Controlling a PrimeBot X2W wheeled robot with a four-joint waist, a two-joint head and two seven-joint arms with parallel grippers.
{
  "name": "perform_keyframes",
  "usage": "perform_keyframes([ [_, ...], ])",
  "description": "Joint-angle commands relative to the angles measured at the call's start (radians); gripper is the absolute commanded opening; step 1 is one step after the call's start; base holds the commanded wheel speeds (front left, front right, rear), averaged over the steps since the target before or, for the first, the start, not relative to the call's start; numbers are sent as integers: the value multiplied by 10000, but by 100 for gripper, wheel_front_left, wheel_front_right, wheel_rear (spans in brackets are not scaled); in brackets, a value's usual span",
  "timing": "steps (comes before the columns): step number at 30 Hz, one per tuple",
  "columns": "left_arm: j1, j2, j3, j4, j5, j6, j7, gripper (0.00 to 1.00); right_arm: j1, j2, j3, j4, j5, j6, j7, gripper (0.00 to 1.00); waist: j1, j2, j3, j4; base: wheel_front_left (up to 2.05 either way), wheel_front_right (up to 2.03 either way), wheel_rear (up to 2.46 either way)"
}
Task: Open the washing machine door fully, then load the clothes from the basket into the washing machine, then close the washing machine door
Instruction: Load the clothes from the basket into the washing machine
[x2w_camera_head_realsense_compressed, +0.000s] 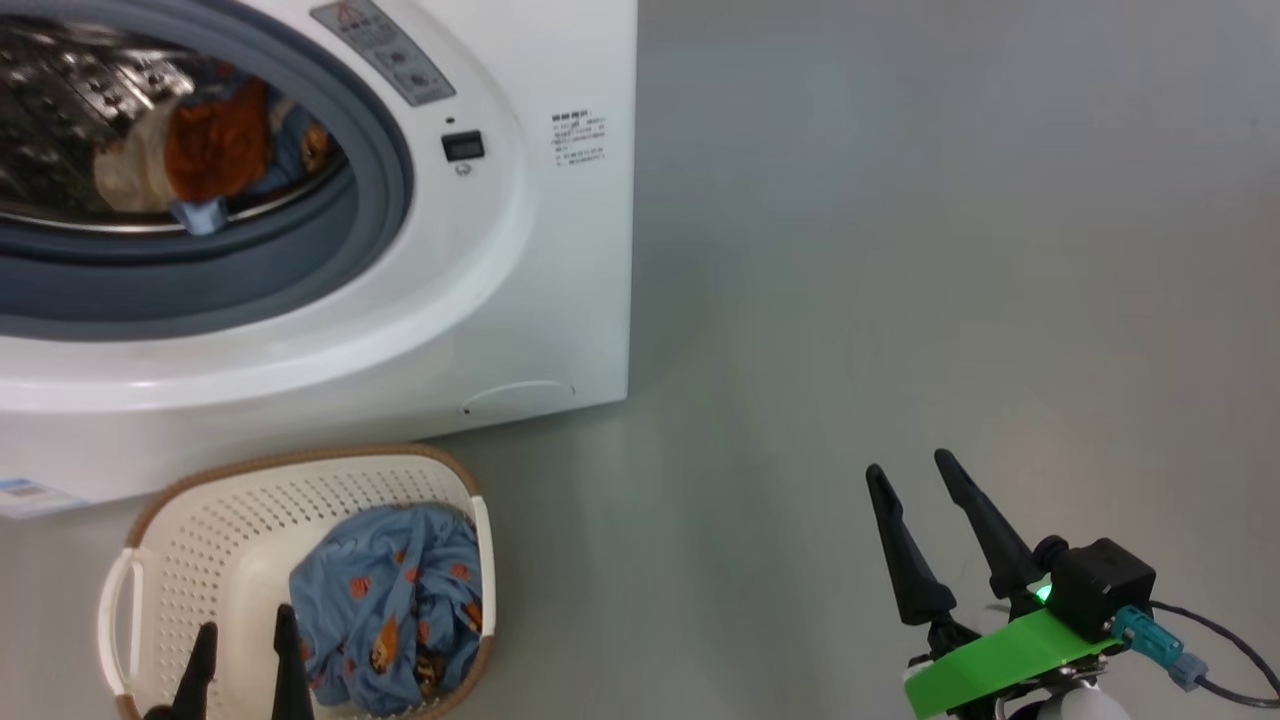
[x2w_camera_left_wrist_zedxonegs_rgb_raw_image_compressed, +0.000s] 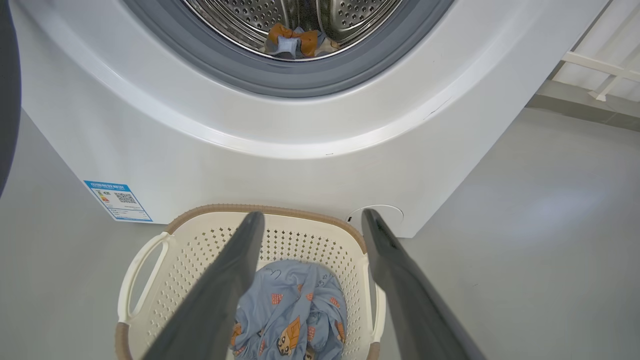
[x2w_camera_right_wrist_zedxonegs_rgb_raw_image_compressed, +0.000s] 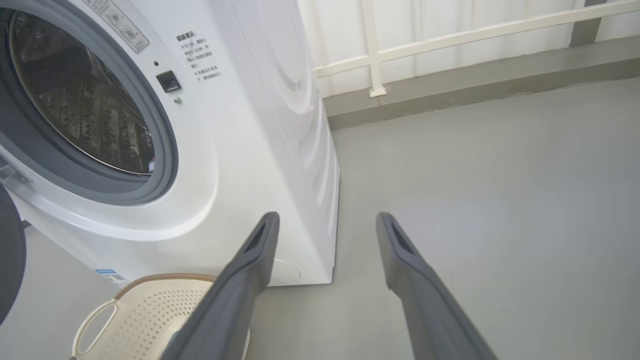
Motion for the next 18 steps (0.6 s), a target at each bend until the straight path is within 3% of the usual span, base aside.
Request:
perform_keyframes([
  [1,-517,116,415,134,76,-156,-65,100,-297,19,239,-316,-4,29,-49,100,-1,0,799,-1,0,0,0],
  [10,-2003,238,693,1862,346,-674,-65,100,-674,19,158,-572,-31,29,-49,100,-1,0,2128,-53,0,0,0],
  [18,-3345,630,715,3212,233,-853,-65,100,-987,19,95,-878,-74,29,-49,100,-1,0,3278,-257,0,0,0],
])
